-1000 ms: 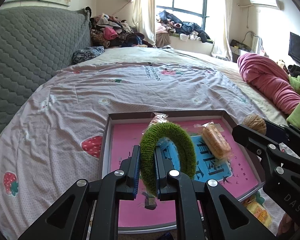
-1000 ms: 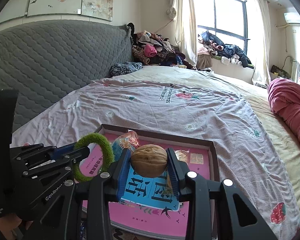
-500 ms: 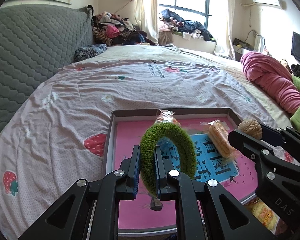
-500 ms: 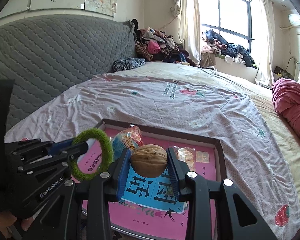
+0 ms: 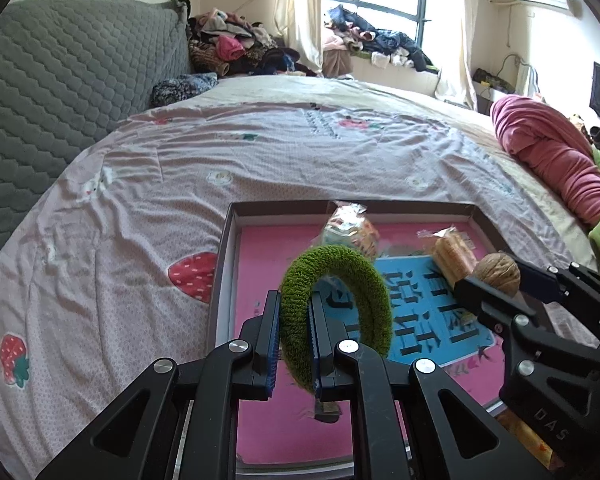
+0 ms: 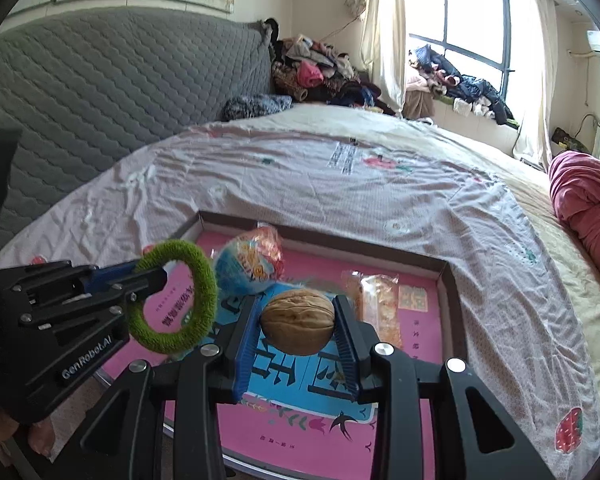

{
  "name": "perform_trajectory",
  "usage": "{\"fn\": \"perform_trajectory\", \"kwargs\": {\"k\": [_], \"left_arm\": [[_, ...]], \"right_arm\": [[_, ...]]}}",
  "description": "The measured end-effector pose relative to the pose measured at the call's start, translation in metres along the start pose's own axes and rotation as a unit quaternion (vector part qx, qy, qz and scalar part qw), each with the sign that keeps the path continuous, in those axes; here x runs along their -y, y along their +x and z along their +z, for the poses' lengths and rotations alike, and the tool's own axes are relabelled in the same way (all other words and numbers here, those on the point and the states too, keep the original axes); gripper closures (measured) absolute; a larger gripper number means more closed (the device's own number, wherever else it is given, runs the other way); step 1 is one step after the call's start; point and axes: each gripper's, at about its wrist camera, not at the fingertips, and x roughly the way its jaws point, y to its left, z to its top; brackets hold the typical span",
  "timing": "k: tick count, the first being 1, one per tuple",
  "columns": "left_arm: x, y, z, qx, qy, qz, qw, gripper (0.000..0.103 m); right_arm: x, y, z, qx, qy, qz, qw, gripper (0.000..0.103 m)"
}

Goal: Organize objects
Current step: 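Carry the ring with the left gripper while the right gripper carries the walnut over the tray, then lower the ring onto the book and open the left gripper while the right releases the walnut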

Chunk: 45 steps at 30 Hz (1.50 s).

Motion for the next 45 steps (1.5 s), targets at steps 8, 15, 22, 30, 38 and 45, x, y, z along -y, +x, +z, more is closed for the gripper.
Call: {"fn": "perform_trajectory", "kwargs": {"k": [8, 15, 22, 30, 38, 45], "left_arm": [[0.0, 0.007, -0.003, -0.012, 0.0, 0.0, 0.9999, 0.09], [0.006, 0.014, -0.006, -0.023, 0.01, 0.001, 0.9997, 0.09], [0.007, 0.022, -0.009, -0.038, 0.017, 0.002, 0.9991, 0.089], [0.008, 0.029, -0.012, -0.049, 0.021, 0.01, 0.9985, 0.088], [0.009, 0.035, -0.014, -0.062, 0.022, 0.015, 0.9978, 0.085], [0.008, 0.035, -0.016, -0.062, 0.022, 0.023, 0.9975, 0.062]], "right_arm": [[-0.006, 0.018, -0.009, -0.038, -0.012, 0.0, 0.999, 0.066], [-0.01, 0.028, -0.014, -0.06, -0.019, -0.002, 0.998, 0.066], [-0.008, 0.037, -0.019, -0.082, -0.017, -0.006, 0.996, 0.066], [-0.009, 0.044, -0.023, -0.101, -0.013, -0.006, 0.995, 0.066], [-0.011, 0.049, -0.027, -0.114, -0.016, -0.006, 0.993, 0.066], [-0.009, 0.051, -0.027, -0.119, -0.012, -0.005, 0.993, 0.066]]}}
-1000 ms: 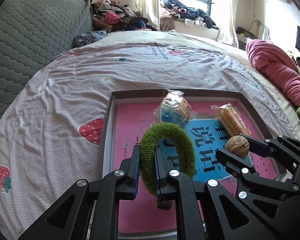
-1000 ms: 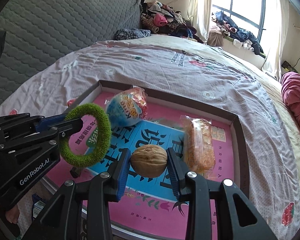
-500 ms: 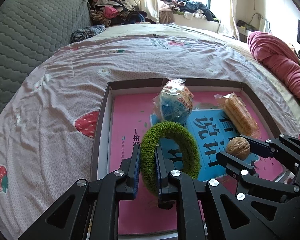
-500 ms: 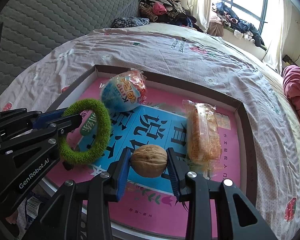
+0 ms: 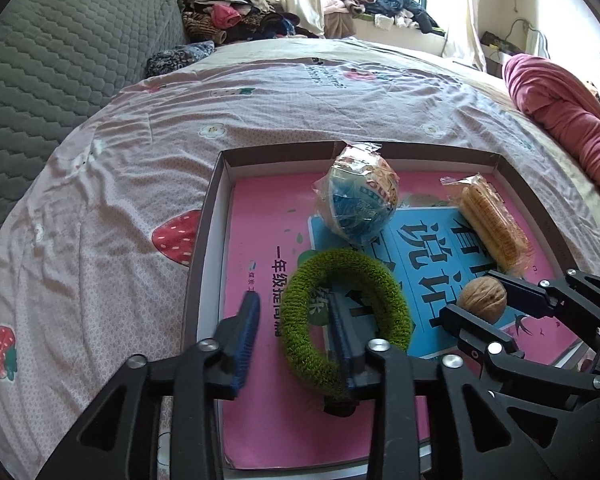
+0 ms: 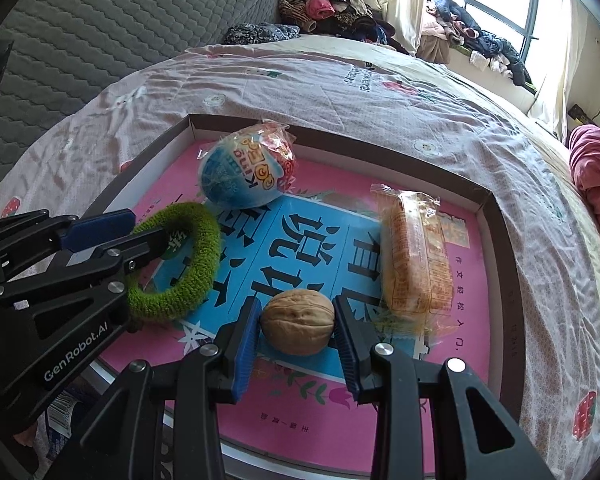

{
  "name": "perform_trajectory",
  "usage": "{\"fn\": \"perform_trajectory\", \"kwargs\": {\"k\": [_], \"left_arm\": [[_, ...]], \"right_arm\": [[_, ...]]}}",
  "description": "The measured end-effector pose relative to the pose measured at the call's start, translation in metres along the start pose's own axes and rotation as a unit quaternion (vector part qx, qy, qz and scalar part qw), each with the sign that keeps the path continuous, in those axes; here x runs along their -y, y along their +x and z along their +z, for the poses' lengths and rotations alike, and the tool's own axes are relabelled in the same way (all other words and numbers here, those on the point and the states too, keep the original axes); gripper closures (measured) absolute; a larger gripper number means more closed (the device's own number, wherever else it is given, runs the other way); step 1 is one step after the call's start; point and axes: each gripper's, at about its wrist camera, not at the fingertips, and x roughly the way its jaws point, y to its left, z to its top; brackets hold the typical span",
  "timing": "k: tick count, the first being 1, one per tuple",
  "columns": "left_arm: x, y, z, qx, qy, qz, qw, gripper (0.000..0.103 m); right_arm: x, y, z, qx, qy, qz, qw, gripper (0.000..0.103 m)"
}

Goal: Organize objects
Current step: 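Lower the ring onto the book and open the left gripper while the right releases the walnut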

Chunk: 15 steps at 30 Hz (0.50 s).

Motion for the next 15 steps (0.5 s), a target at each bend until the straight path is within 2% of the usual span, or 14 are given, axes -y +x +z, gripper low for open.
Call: {"fn": "perform_trajectory", "kwargs": {"k": [7, 11, 15], "left_arm": [[-0.001, -0.0018, 0.0012, 0.002, -0.001, 0.003, 1.0, 0.058], [-0.003, -0.004, 0.0019, 0.005, -0.005, 0.002, 1.0, 0.051], [-0.0024, -0.0053, 0.002, 0.006, -0.006, 0.004, 1.0, 0.05]], "right_arm": [[0.0022, 0.0007, 0.0, -0.002, 0.004, -0.001, 1.0, 0.062], [0.0024, 0.0006, -0.0001, -0.003, 0.005, -0.002, 1.0, 0.06], [0.0022, 0.0005, -0.0002, -0.004, 0.005, -0.003, 1.0, 0.057]]}}
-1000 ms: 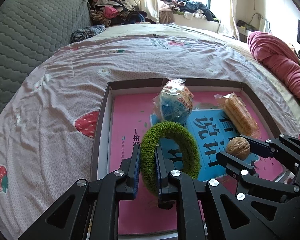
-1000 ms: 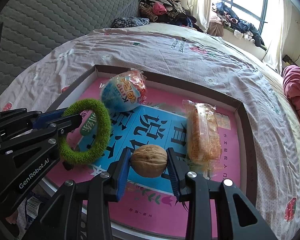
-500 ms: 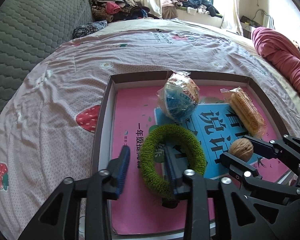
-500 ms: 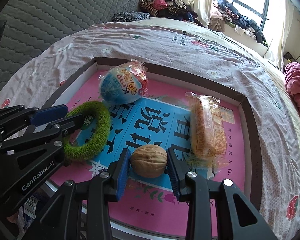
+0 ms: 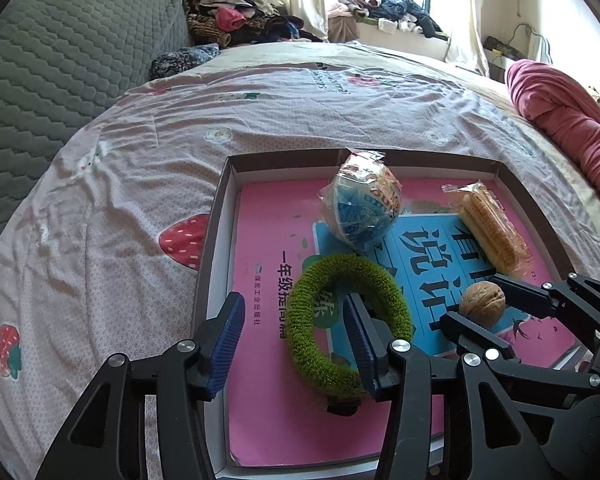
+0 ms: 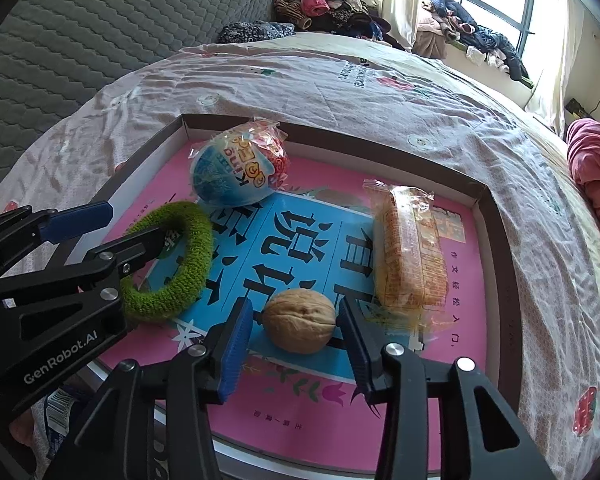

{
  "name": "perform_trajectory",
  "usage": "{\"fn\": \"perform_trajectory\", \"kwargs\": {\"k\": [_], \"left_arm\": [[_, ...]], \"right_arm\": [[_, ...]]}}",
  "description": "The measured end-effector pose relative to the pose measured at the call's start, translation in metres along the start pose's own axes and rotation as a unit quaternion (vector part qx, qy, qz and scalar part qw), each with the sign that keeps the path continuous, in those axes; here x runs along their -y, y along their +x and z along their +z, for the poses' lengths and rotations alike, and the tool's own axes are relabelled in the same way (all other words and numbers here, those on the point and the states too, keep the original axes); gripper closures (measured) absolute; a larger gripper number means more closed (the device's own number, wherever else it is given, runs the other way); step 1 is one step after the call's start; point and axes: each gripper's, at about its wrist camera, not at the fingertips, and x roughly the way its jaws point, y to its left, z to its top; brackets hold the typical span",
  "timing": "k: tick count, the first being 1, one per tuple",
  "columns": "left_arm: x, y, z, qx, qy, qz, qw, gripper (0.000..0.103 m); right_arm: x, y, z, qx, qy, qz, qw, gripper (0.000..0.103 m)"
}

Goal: Organize objects
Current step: 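Lower the ring onto the book and open the left gripper while the right releases the walnut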

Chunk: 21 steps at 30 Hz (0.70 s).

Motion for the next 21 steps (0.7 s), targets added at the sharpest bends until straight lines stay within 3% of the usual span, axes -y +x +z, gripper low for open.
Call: {"fn": "perform_trajectory", "kwargs": {"k": [8, 17, 21], "left_arm": [[-0.0002, 0.0002, 0.0011, -0.001, -0.001, 0.0, 1.0, 0.048], [-0.0021, 0.0002, 0.0012, -0.001, -0.003, 0.002, 1.0, 0.04], [-0.0021, 0.0005, 0.0011, -0.001, -0.005, 0.004, 1.0, 0.032]], "right_arm": [[0.0005, -0.0029, 0.0002, 0.003, 0.0, -0.005, 1.0, 0.05], [0.0026, -0.007, 0.0013, 0.006, 0.0, -0.016, 1.0, 0.04], [0.0018, -0.0094, 0.0016, 0.006, -0.001, -0.019, 1.0, 0.038]]}}
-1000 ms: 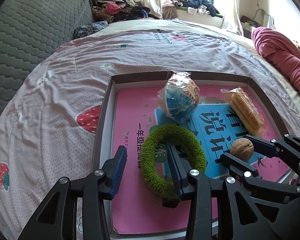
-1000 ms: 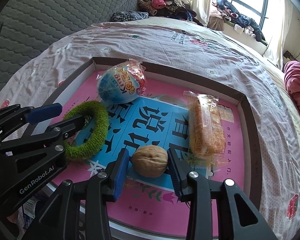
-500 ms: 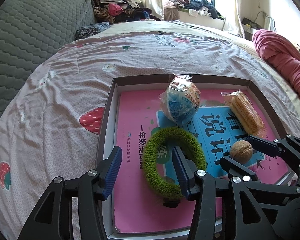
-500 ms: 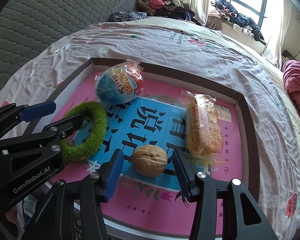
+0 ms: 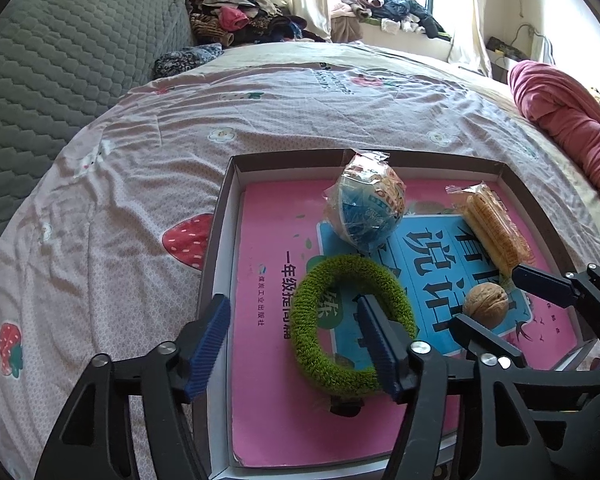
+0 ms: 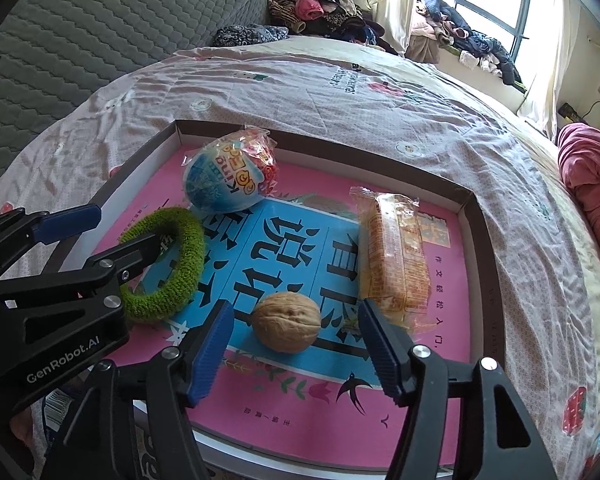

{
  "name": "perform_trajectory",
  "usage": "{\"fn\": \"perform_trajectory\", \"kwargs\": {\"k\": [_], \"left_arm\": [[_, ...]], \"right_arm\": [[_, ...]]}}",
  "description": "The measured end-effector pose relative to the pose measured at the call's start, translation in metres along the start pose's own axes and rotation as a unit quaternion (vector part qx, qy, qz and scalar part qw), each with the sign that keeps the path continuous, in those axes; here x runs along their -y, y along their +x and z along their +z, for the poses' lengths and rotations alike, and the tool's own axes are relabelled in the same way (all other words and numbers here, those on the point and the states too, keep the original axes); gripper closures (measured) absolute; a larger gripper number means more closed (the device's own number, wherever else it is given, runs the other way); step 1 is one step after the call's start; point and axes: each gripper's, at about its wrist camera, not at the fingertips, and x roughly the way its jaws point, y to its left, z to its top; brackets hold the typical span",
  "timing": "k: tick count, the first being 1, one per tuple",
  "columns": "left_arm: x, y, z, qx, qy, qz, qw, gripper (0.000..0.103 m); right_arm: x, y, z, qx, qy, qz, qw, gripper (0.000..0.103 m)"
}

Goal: Organize objects
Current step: 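Lower the ring onto the book and open the left gripper while the right releases the walnut, then raise both open grippers up and back away from the tray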

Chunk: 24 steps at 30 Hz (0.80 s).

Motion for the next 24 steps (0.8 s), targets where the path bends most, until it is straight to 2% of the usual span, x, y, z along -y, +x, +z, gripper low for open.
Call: {"fn": "perform_trajectory", "kwargs": {"k": [9, 24], "left_arm": [[-0.004, -0.001, 0.001, 0.002, -0.007, 0.0, 1.0, 0.026], [-0.009, -0.015, 0.005, 0.017, -0.015, 0.003, 0.9997, 0.023]], "right_arm": [[0.0, -0.007, 0.002, 0.005, -0.005, -0.017, 1.0, 0.032], [0.006, -0.019, 0.004, 0.018, -0.008, -0.037, 0.999, 0.024]]}}
